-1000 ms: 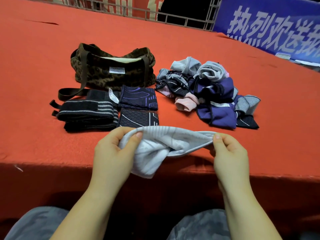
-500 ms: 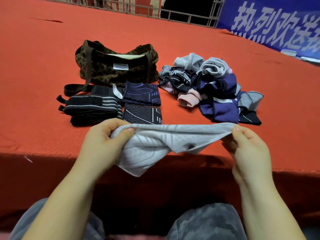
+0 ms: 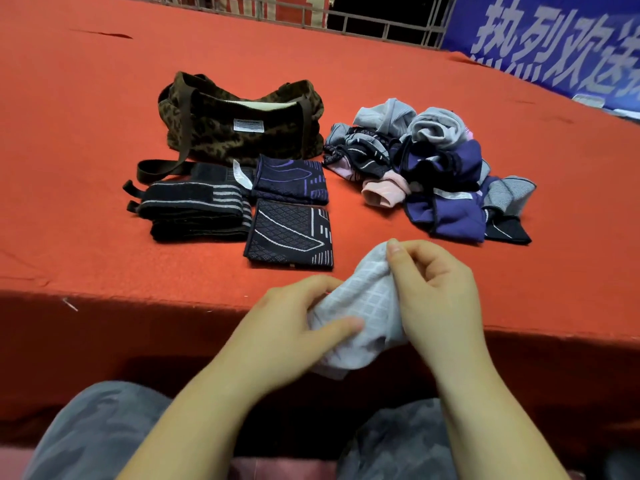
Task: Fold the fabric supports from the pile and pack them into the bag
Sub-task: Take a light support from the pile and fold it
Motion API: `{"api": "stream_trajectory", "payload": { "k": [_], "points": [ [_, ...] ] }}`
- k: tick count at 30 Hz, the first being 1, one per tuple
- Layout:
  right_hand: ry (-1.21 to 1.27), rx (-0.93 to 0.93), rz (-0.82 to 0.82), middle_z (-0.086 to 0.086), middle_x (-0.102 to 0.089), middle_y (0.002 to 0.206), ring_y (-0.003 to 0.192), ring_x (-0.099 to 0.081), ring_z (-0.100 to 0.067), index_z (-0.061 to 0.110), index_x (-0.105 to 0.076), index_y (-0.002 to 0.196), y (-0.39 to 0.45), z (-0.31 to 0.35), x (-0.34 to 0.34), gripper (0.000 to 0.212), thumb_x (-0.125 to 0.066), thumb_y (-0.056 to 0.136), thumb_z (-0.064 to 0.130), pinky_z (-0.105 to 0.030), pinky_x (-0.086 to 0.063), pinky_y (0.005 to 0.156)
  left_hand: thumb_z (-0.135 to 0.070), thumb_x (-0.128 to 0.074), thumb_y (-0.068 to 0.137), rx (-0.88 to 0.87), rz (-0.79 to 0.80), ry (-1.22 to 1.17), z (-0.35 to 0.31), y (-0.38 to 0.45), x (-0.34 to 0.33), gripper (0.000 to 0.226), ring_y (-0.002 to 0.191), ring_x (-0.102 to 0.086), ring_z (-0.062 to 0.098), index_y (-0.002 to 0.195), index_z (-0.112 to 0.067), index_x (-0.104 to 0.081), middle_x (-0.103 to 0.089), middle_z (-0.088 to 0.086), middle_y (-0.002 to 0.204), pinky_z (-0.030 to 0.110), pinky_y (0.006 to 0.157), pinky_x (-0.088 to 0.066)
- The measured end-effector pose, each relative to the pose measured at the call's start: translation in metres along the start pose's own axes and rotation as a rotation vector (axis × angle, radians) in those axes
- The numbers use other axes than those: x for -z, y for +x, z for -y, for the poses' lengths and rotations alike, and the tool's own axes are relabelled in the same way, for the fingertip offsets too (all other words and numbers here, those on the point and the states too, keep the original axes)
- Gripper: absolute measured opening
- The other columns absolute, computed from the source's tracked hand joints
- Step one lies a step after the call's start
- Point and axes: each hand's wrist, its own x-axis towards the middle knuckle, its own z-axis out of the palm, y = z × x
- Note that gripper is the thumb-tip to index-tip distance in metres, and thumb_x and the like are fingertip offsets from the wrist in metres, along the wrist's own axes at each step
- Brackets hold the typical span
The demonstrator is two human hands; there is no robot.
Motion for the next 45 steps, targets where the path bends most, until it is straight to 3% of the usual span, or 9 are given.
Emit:
{"api": "stream_trajectory", "payload": {
  "k": [4, 7, 9, 12, 18, 25, 33, 40, 45],
  "points": [
    [0.066, 0.050, 0.055, 0.021, -0.067, 0.078, 0.071, -0.060, 0.006, 0.028, -0.063, 0.083, -0.015, 0.002, -0.003, 0.005, -0.064, 0.088, 0.027, -0.007, -0.042, 0.066, -0.033, -0.063, 0.082, 0.089, -0.202, -0.098, 0.002, 0.003, -0.007, 0.012, 0.067, -0.059, -0.001, 0.075, -0.025, -0.068, -0.068, -0.014, 0.071, 0.021, 0.067, -0.047],
    [-0.095, 0.155, -0.031, 0.020, -0.060, 0.103, 0.097, -0.057, -0.001, 0.035, -0.055, 0.102, -0.031, -0.006, -0.006, 0.028, -0.064, 0.078, 0.044, -0.011, -0.040, 0.085, -0.014, -0.061, 0.090, 0.242, -0.309, -0.394, 0.001, 0.005, -0.004, 0.011, 0.083, -0.069, 0.012, 0.088, -0.013, -0.072, -0.074, -0.001, 0.083, 0.027, 0.076, -0.052],
    [-0.159, 0.166, -0.083, 0.019, -0.056, 0.105, 0.099, -0.053, -0.003, 0.034, -0.053, 0.103, -0.039, -0.012, -0.009, 0.034, -0.064, 0.073, 0.046, -0.011, -0.038, 0.087, -0.012, -0.056, 0.092, 0.323, -0.324, -0.575, 0.000, 0.005, -0.003, 0.016, 0.091, -0.070, 0.026, 0.096, -0.007, -0.071, -0.074, 0.009, 0.089, 0.037, 0.083, -0.053],
    [-0.133, 0.096, -0.078, 0.016, -0.060, 0.097, 0.093, -0.057, -0.002, 0.031, -0.057, 0.093, -0.046, -0.017, -0.013, 0.028, -0.074, 0.072, 0.040, -0.012, -0.041, 0.081, -0.012, -0.055, 0.092, 0.343, -0.353, -0.661, -0.003, 0.003, -0.004, 0.018, 0.084, -0.070, 0.022, 0.097, -0.005, -0.071, -0.074, 0.010, 0.088, 0.034, 0.079, -0.054],
    [-0.116, 0.052, -0.120, 0.015, -0.067, 0.089, 0.084, -0.062, -0.003, 0.028, -0.064, 0.088, -0.045, -0.024, -0.016, 0.014, -0.074, 0.078, 0.029, -0.025, -0.049, 0.078, -0.011, -0.054, 0.093, 0.268, -0.378, -0.647, -0.011, -0.001, -0.009, 0.016, 0.076, -0.069, 0.011, 0.093, -0.008, -0.070, -0.075, 0.005, 0.084, 0.020, 0.069, -0.054],
    [-0.187, 0.054, -0.128, 0.014, -0.068, 0.083, 0.077, -0.059, 0.002, 0.025, -0.071, 0.090, -0.037, -0.032, -0.008, 0.022, -0.050, 0.087, 0.034, -0.011, -0.042, 0.070, -0.015, -0.056, 0.092, 0.246, -0.376, -0.594, -0.016, -0.002, -0.011, 0.015, 0.084, -0.070, 0.015, 0.089, -0.014, -0.071, -0.075, 0.002, 0.085, 0.030, 0.078, -0.053],
    [0.224, -0.098, 0.240, 0.001, -0.073, 0.087, 0.082, -0.064, -0.007, 0.013, -0.068, 0.086, -0.017, -0.020, 0.021, 0.023, -0.048, 0.096, 0.010, -0.016, -0.048, 0.078, -0.030, -0.071, 0.079, 0.299, -0.393, -0.482, 0.006, 0.002, 0.009, 0.013, 0.078, -0.066, 0.019, 0.078, -0.017, -0.071, -0.074, 0.007, 0.082, 0.045, 0.084, -0.052],
    [0.187, -0.073, 0.274, 0.004, -0.072, 0.081, 0.078, -0.062, -0.005, 0.015, -0.068, 0.083, -0.008, -0.011, 0.035, 0.018, -0.052, 0.092, 0.013, -0.015, -0.047, 0.076, -0.031, -0.073, 0.077, 0.269, -0.347, -0.379, 0.015, 0.006, 0.026, 0.010, 0.071, -0.064, 0.012, 0.073, -0.022, -0.071, -0.073, -0.001, 0.075, 0.038, 0.075, -0.050],
    [0.049, 0.003, 0.244, 0.001, -0.072, 0.080, 0.072, -0.061, -0.006, 0.017, -0.068, 0.081, -0.002, 0.003, 0.027, 0.020, -0.054, 0.093, 0.013, -0.018, -0.048, 0.072, -0.033, -0.062, 0.086, 0.044, -0.635, 0.045, 0.005, 0.001, 0.007, 0.017, 0.083, -0.055, 0.004, 0.100, -0.024, -0.058, -0.059, -0.012, 0.092, 0.023, 0.082, -0.042]
  ]
}}
